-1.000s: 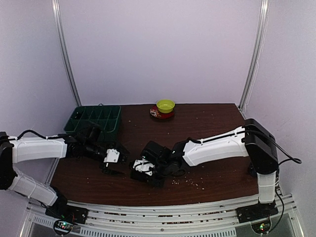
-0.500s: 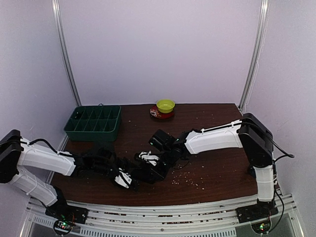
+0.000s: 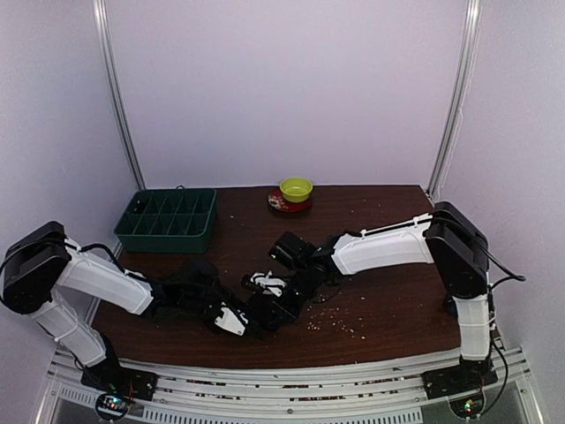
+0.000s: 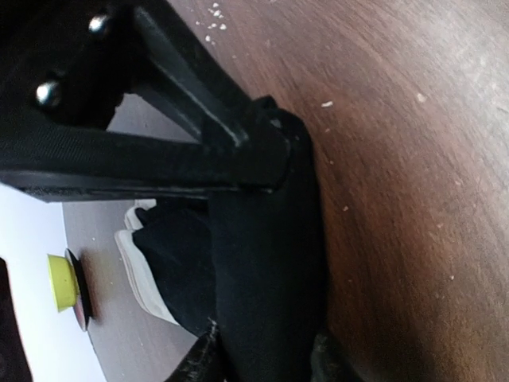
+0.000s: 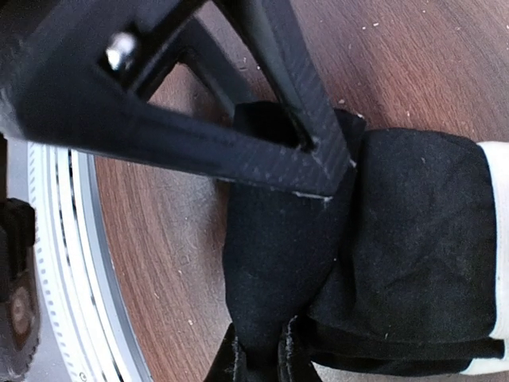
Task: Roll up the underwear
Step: Roll the underwear at the center of the board.
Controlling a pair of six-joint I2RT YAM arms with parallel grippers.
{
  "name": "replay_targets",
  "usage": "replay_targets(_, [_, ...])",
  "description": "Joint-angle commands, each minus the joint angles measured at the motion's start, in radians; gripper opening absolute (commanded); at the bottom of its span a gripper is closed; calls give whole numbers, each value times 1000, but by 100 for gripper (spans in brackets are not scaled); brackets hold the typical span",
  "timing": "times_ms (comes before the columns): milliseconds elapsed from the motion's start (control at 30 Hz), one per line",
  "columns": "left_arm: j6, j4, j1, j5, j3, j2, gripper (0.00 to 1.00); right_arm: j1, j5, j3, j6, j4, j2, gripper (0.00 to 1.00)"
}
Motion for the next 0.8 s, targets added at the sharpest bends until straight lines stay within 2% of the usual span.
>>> replay_targets(0, [-32,-19,-5,-27,52,26,21,-9,42,-50,-8,-121,50,0])
replay_targets(100, [-53,-129,-5,-12,92,33,3,-14,59,-56,-7,-113,40,0])
replay_targets(133, [-61,-171,-5,-4,109,33,0,-16,64,-57,-6,-110,34,0])
replay_targets(200, [-76,-260,-5,10,146,35,0,-18,78,-63,-5,-99,14,6])
replay_targets(333, [-112,-473,-3,40,228,70,0,-19,122,-109,-7,-41,-83,27])
replay_targets(400, [-139,-539,-3,62,262,98,0,-20,148,-147,-9,5,-144,34])
replay_targets(600, [-181,-732,8,152,401,196,0,3,260,-320,-13,124,-341,51])
replay_targets(767, [-191,-875,58,258,531,294,0,96,477,-466,-55,206,-496,62])
